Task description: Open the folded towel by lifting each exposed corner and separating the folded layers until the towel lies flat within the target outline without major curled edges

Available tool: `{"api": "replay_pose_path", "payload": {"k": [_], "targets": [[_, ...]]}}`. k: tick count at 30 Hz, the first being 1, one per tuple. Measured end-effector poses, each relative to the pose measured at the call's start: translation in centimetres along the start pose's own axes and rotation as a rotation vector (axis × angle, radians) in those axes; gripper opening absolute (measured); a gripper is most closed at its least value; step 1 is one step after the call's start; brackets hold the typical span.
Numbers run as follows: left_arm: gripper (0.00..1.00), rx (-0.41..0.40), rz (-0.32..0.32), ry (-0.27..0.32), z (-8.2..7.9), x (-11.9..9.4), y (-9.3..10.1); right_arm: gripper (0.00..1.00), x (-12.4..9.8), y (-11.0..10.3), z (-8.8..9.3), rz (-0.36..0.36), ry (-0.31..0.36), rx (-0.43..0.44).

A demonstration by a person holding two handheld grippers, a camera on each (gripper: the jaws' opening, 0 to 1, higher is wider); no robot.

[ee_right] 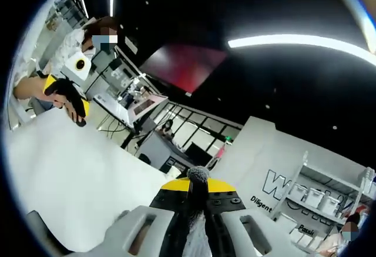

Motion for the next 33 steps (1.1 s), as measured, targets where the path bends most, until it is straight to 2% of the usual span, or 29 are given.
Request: {"api": "replay_pose_path", "payload": {"k": [8, 25, 33], "targets": [[0.49, 0.014, 0.011, -0.003, -0.1, 0.1, 0.2, 0.00, 0.1, 0.1, -1.1, -0.015, 0.034, 0.013], [0.48, 0.010, 0.014, -0.001, -0.1, 0.0, 0.1, 0.00, 0.9, 0.0, -2.0, -0.049, 0.058, 0.032], [0.47, 0.016, 0.016, -0.004, 0.0, 0.2, 0.1, 0.00, 0.8, 0.3, -3.0, -0.045, 0.090, 0.042]]}}
Point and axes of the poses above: the point that each gripper's makers call its tool centre point, and the gripper's own axes: x roughly forward along the fingers, y roughly to its right, z roughly out of its underside, the point moved 7 cm from there along -x, roughly backward along the fingers, and after that the axes turned 4 degrees about x, right-handed, at the moved point
